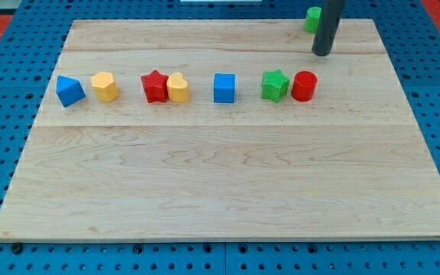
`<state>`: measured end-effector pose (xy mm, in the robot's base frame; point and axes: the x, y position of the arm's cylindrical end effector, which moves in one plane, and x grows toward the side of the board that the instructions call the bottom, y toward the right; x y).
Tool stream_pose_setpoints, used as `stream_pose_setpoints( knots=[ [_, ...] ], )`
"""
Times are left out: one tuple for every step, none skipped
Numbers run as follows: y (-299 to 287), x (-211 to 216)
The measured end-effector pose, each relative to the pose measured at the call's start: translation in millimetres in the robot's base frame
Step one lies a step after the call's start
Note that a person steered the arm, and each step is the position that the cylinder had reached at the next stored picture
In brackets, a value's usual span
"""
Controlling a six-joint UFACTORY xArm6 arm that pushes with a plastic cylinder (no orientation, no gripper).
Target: Move the green circle towards the top right corner
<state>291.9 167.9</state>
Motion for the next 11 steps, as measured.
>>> stream_pose_setpoints(
  knots=[
    [71.1, -35.3],
    [83.2, -98.8],
    [80.5, -100.6],
    [16.3, -88.1],
    [-42.0, -15.3],
    [-87.8, -21.4],
    [-104.1, -97.3],
    [-104.0, -99.2],
    [-68.9, -100.4],
    [-25.0, -94.1],
    [-21.8, -49.1]
  ],
)
